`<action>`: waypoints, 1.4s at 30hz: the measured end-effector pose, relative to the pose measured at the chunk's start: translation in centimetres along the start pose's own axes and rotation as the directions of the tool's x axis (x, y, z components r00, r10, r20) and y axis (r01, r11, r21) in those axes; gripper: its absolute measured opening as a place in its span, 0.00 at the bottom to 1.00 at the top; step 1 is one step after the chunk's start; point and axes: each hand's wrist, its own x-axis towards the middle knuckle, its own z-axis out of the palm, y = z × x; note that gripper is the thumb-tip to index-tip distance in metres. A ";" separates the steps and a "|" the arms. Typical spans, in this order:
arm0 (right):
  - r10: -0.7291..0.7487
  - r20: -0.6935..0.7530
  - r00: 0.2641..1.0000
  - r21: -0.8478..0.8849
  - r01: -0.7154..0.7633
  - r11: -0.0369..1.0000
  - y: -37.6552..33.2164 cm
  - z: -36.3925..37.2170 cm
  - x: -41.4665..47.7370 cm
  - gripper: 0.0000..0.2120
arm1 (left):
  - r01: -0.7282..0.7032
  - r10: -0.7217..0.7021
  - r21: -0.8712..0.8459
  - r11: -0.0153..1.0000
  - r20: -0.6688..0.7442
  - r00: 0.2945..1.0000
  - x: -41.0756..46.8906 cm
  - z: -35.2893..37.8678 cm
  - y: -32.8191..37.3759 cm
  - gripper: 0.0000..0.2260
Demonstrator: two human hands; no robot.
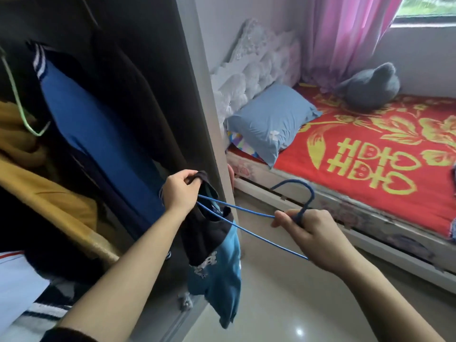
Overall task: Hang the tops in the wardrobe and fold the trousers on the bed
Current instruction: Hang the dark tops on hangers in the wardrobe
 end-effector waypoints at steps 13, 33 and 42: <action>0.012 -0.024 1.000 0.155 -0.009 0.988 -0.8 6.1 6.9 0.20 | -0.287 0.297 -0.120 0.950 0.068 0.953 -3.8 -0.6 5.3 0.10; -0.233 -0.251 0.939 0.206 0.287 0.935 -2.5 1.5 9.0 0.11 | -0.471 0.433 0.152 0.869 0.228 0.872 2.5 -2.8 8.5 0.09; -0.326 -0.366 0.872 0.054 0.369 0.928 -2.9 3.3 9.8 0.06 | -0.507 0.440 0.189 0.841 0.308 0.844 0.4 0.4 8.9 0.14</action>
